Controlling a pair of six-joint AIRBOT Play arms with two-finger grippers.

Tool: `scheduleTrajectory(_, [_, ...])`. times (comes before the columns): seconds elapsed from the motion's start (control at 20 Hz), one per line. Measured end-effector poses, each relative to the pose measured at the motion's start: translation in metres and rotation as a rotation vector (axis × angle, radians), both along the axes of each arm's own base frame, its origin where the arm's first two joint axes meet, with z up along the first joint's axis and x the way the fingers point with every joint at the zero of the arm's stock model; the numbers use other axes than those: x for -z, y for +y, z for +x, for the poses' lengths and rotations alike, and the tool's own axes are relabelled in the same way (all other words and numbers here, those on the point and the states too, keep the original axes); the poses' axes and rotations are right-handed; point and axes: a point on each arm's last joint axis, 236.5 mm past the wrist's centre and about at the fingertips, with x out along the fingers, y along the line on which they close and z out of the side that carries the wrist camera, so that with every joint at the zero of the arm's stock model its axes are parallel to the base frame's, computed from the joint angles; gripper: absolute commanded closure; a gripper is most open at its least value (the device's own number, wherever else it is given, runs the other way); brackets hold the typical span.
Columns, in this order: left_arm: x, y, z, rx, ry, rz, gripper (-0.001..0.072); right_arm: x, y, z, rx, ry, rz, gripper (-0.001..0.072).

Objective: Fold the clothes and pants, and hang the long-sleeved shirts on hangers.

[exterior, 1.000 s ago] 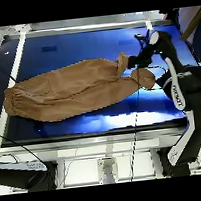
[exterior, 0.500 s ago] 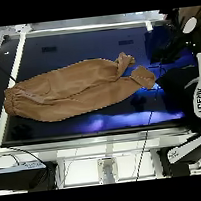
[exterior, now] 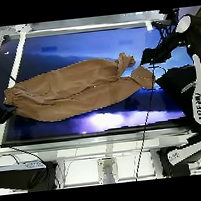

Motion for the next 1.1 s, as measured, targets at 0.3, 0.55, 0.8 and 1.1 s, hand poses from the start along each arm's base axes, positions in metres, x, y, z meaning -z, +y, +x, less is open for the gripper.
scheduleTrajectory(0.3, [-0.013,-0.013,0.037,0.08,-0.068,0.08,0.0686,0.0,0.016,-0.004,-0.02,0.012,0.005,0.0157])
scheduleTrajectory(0.55, [-0.08,-0.01,0.041,0.099,-0.064,0.13,0.0686,-0.004,0.013,-0.019,-0.03,0.047,-0.018,0.0157])
scheduleTrajectory(0.8, [-0.132,-0.002,-0.021,0.087,0.16,0.271,0.0686,-0.018,0.008,-0.025,-0.041,0.021,-0.042,0.0156])
scheduleTrajectory(1.1, [-0.112,-0.002,0.0,0.092,0.228,0.341,0.0551,-0.026,0.007,-0.011,-0.027,-0.055,-0.042,0.0156])
